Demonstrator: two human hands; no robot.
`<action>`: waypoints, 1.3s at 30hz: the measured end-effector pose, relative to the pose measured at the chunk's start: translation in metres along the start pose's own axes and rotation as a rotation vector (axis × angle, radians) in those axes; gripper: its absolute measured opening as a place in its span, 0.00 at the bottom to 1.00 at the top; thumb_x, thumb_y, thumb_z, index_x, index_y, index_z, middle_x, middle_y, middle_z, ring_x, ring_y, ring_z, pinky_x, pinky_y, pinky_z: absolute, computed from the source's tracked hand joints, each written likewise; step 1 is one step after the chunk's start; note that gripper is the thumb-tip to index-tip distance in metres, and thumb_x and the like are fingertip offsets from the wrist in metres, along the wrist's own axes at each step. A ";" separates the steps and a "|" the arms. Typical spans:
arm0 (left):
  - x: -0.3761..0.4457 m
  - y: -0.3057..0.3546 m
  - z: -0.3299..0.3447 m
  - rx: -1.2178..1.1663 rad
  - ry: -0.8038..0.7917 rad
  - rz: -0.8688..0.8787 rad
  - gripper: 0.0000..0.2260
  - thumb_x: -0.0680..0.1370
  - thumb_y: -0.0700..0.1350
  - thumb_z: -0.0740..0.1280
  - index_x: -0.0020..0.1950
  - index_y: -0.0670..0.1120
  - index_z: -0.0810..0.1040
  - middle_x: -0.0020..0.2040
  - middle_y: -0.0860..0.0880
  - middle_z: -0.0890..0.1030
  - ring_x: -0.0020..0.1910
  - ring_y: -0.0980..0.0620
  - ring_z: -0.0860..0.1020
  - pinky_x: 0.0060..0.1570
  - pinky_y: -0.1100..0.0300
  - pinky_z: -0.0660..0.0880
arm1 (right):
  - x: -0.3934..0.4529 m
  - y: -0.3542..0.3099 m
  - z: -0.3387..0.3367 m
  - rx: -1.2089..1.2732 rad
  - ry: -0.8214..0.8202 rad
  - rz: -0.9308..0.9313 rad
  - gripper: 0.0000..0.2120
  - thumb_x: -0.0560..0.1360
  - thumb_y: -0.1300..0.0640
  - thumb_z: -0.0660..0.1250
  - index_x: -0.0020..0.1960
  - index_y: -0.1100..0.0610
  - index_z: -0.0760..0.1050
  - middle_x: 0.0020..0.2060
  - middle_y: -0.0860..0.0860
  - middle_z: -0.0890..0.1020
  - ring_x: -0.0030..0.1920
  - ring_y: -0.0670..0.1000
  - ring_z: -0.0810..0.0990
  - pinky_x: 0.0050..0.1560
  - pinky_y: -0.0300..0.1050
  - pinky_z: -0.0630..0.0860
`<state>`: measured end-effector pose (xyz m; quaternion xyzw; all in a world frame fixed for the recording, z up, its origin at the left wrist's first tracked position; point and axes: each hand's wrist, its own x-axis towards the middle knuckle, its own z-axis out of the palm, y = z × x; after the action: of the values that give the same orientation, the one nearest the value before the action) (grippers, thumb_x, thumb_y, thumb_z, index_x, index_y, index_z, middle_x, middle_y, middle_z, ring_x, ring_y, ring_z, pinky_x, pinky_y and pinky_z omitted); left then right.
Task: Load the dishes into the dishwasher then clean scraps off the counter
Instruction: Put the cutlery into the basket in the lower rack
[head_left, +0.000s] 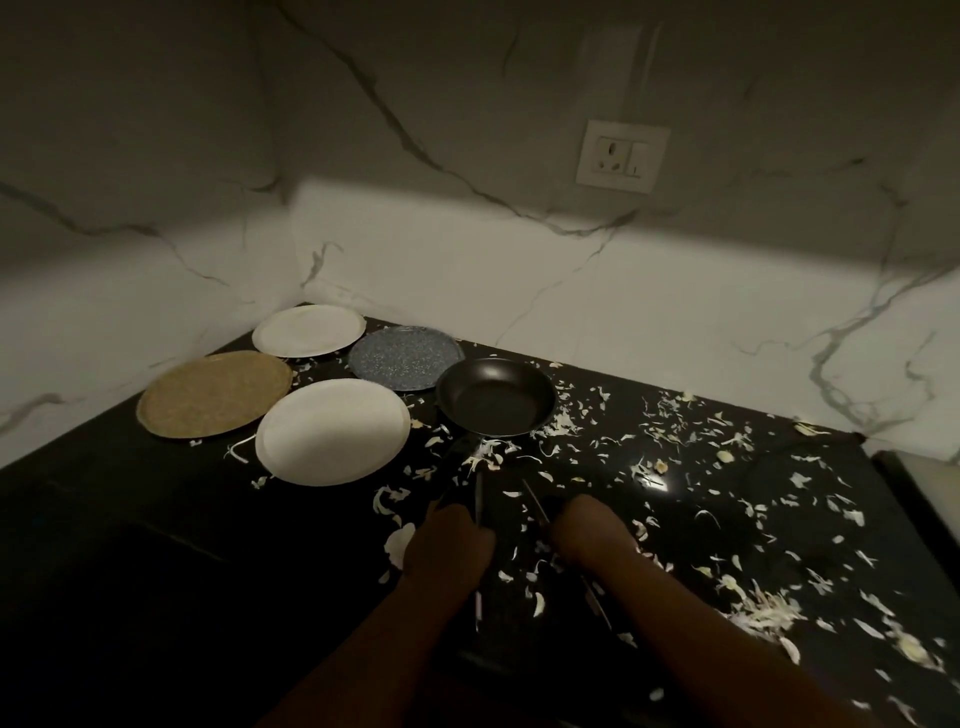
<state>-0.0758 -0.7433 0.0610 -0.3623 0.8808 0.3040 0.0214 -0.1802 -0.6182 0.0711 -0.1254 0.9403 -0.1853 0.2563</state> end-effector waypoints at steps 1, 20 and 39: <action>0.000 0.003 0.000 -0.035 -0.003 0.020 0.09 0.77 0.50 0.66 0.39 0.49 0.72 0.38 0.52 0.76 0.38 0.55 0.75 0.43 0.60 0.73 | -0.002 0.000 -0.001 0.031 0.036 -0.012 0.10 0.77 0.49 0.65 0.54 0.53 0.75 0.43 0.49 0.79 0.42 0.45 0.79 0.42 0.40 0.76; -0.145 0.244 0.104 -0.975 -0.740 0.305 0.18 0.83 0.53 0.52 0.51 0.44 0.77 0.30 0.50 0.65 0.19 0.58 0.59 0.18 0.71 0.55 | -0.195 0.235 -0.123 1.721 0.859 0.329 0.09 0.80 0.59 0.57 0.45 0.56 0.75 0.26 0.49 0.70 0.21 0.46 0.63 0.23 0.35 0.60; -0.587 0.275 0.495 0.209 -1.326 0.693 0.10 0.80 0.42 0.60 0.41 0.44 0.77 0.33 0.46 0.80 0.27 0.51 0.74 0.28 0.63 0.69 | -0.522 0.679 0.111 1.932 1.181 1.208 0.04 0.74 0.64 0.66 0.45 0.65 0.75 0.35 0.59 0.77 0.33 0.58 0.77 0.34 0.47 0.78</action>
<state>0.0871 0.0482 -0.0473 0.1981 0.7712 0.3624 0.4845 0.2200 0.1346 -0.0703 0.6558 0.3026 -0.6709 -0.1679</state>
